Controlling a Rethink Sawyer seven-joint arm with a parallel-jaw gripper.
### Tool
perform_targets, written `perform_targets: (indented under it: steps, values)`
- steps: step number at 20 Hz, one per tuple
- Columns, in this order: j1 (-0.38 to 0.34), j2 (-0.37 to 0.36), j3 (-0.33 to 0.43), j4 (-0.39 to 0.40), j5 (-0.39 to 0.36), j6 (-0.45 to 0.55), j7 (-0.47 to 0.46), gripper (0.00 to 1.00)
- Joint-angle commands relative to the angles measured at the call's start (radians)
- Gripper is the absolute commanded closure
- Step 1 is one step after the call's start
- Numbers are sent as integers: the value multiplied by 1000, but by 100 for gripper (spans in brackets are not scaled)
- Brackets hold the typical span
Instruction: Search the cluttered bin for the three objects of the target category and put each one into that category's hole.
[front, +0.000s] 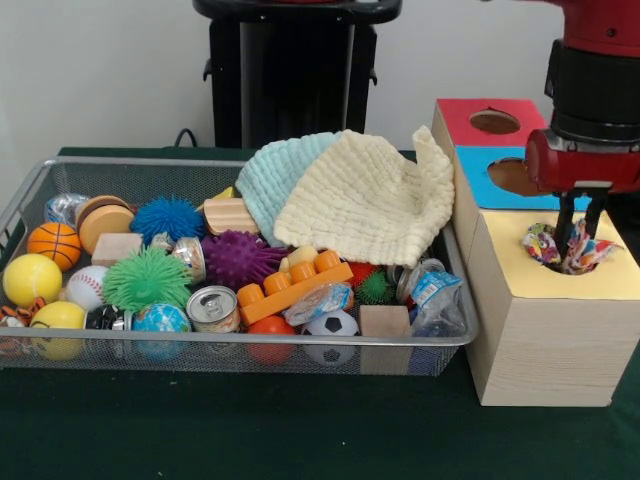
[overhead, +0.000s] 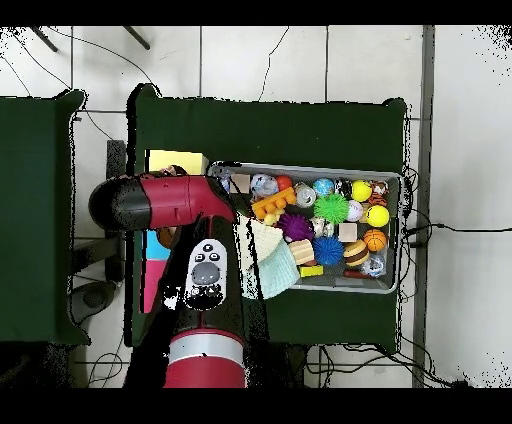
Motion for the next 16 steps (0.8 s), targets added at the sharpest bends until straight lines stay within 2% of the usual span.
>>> perform_targets:
  steps: [1,16]
  values:
    - [-6,146,-6,-37,9,-46,204,100]
    - [-8,157,-9,-63,21,-32,188,100]
